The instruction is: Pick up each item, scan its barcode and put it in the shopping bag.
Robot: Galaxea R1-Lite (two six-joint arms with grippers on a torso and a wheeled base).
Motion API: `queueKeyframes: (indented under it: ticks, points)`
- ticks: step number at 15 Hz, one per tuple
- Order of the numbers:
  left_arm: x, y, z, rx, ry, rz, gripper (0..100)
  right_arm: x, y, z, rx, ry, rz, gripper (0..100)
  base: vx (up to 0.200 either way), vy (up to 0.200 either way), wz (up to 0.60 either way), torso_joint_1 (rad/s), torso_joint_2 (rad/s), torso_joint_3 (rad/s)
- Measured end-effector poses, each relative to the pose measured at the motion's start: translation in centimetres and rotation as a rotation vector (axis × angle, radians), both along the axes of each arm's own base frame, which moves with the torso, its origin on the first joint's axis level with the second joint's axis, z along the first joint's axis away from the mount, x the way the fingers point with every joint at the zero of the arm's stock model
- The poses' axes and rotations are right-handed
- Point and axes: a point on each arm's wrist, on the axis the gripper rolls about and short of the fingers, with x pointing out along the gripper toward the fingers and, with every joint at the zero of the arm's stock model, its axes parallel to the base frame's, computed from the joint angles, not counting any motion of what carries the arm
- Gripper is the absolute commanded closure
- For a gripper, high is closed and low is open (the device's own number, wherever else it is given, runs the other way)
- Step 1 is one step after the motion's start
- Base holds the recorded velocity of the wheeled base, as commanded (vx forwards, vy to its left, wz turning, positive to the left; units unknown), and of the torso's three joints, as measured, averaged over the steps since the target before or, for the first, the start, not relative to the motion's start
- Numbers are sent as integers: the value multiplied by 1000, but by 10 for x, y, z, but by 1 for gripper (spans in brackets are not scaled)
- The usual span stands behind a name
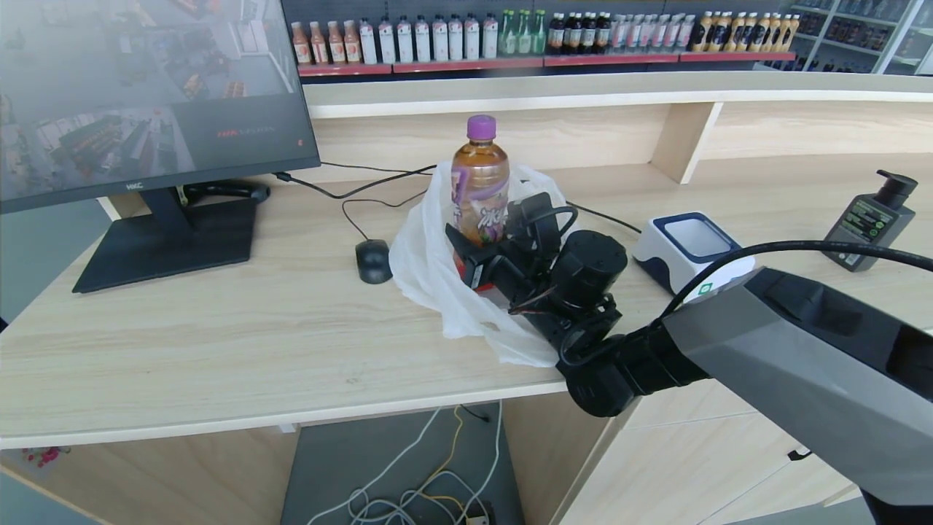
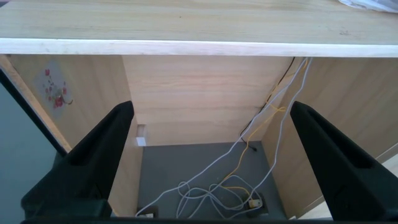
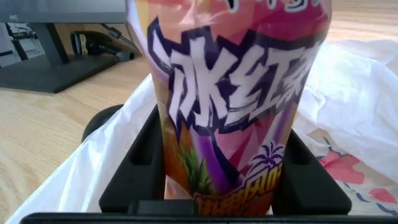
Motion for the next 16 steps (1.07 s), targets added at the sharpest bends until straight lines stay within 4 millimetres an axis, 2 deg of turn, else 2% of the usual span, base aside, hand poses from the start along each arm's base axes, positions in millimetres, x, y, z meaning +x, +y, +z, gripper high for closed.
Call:
queueKeyframes:
  ticks: [2, 3, 10, 16]
  points:
    - [0, 0, 0, 0, 0, 0, 0, 0, 0, -1, 1, -1, 0, 100, 0, 0, 0, 0, 0, 0]
    - [0, 0, 0, 0, 0, 0, 0, 0, 0, -1, 1, -1, 0, 0, 0, 0, 0, 0, 0, 0]
    - [0, 0, 0, 0, 0, 0, 0, -1, -2, 4, 30, -38, -1, 0, 0, 0, 0, 0, 0, 0]
    - [0, 0, 0, 0, 0, 0, 0, -9, -12, 30, 81, -112, -7, 0, 0, 0, 0, 0, 0, 0]
